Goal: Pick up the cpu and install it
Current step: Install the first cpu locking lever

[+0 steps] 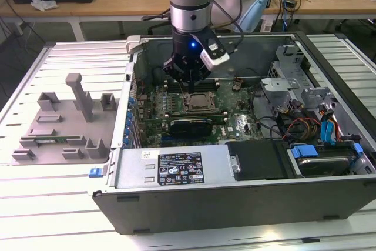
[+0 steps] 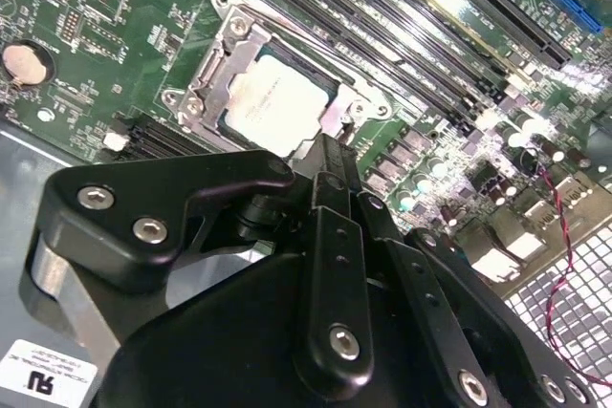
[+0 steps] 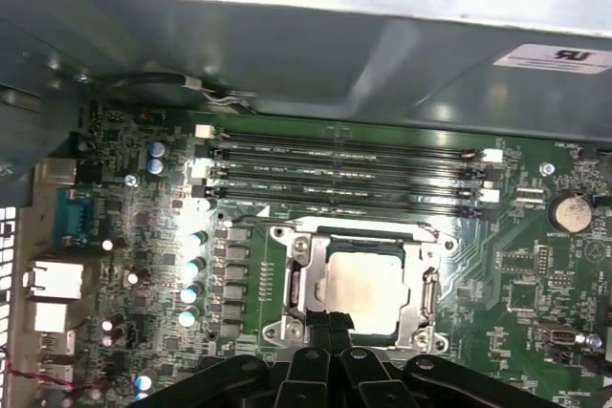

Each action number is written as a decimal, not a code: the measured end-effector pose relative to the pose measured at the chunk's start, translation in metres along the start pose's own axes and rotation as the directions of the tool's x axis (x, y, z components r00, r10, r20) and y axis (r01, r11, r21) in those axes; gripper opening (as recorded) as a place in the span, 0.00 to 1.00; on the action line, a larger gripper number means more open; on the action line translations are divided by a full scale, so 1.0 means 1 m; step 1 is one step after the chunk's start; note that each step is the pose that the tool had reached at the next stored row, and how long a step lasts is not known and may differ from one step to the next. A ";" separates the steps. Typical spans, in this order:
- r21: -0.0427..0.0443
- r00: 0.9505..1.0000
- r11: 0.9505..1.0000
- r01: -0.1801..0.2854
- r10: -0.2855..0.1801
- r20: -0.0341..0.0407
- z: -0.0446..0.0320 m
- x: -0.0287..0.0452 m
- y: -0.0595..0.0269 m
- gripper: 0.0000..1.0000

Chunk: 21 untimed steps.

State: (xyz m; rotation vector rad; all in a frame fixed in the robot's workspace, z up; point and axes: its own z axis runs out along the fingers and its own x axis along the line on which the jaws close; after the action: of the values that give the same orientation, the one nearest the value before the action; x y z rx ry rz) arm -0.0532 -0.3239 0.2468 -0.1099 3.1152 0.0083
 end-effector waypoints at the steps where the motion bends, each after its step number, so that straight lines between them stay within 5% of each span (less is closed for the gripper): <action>1: 0.000 1.000 1.000 0.000 0.000 0.000 0.0000 0.0012 0.0001 0.11; 21: 0.000 1.000 1.000 0.000 0.000 0.000 -0.0009 0.0360 0.0025 0.11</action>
State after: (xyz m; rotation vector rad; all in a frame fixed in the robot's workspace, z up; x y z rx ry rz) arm -0.0893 -0.3239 0.2467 -0.1100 3.1152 0.0082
